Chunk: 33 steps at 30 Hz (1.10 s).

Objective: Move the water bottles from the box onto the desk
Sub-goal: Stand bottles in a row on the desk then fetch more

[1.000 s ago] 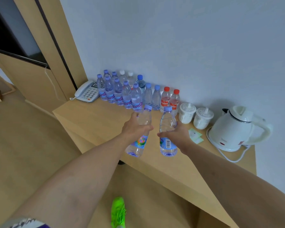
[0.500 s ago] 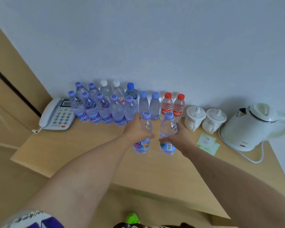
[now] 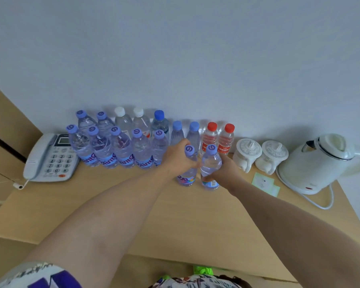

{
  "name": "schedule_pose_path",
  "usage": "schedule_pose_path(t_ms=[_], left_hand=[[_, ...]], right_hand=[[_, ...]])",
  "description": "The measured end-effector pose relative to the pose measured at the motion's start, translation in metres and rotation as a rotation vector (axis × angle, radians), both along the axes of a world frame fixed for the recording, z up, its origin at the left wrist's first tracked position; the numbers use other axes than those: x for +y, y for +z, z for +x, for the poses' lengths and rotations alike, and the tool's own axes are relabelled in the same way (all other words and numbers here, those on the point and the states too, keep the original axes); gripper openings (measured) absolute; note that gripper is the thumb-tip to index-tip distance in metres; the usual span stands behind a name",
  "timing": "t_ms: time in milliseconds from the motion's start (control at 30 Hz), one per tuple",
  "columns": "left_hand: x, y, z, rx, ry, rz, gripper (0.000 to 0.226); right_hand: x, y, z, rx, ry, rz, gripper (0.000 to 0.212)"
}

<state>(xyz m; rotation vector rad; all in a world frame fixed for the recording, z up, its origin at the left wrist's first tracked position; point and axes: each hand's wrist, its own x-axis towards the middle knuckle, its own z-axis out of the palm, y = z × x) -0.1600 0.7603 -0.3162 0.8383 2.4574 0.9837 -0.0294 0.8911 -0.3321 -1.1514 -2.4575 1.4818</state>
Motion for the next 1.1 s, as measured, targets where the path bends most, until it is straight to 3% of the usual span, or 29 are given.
schedule_pose_path(t_ms=[67, 200, 400, 633, 700, 800, 867, 967, 1100], left_hand=[[0.004, 0.010, -0.010, -0.044, -0.060, -0.074, 0.046], [0.009, 0.032, -0.028, -0.150, -0.216, -0.238, 0.058], [0.022, 0.032, -0.031, 0.044, -0.178, -0.239, 0.028], [0.029, 0.028, -0.030, 0.258, 0.009, -0.280, 0.047], [0.028, 0.032, -0.034, 0.251, -0.020, -0.308, 0.048], [0.027, 0.043, -0.039, 0.207, -0.200, -0.320, 0.029], [0.027, 0.048, -0.042, 0.224, -0.266, -0.330, 0.037], [0.025, 0.050, -0.040, 0.307, -0.255, -0.325, 0.014], [0.021, 0.048, -0.040, 0.345, -0.148, -0.291, 0.040]], right_hand=[[0.003, -0.001, -0.007, -0.006, -0.014, 0.010, 0.066], [0.004, -0.001, -0.021, -0.006, -0.019, 0.000, 0.058], [0.020, 0.017, -0.029, 0.028, 0.085, -0.060, 0.050], [0.019, 0.039, -0.037, 0.020, 0.075, 0.050, 0.046], [0.019, 0.041, -0.039, 0.041, 0.073, 0.058, 0.048], [0.019, 0.040, -0.042, 0.041, 0.068, 0.065, 0.047], [0.017, 0.039, -0.044, 0.010, 0.051, 0.085, 0.048], [0.018, 0.039, -0.047, 0.037, 0.018, 0.090, 0.050], [0.020, 0.039, -0.047, 0.046, 0.039, 0.080, 0.052]])
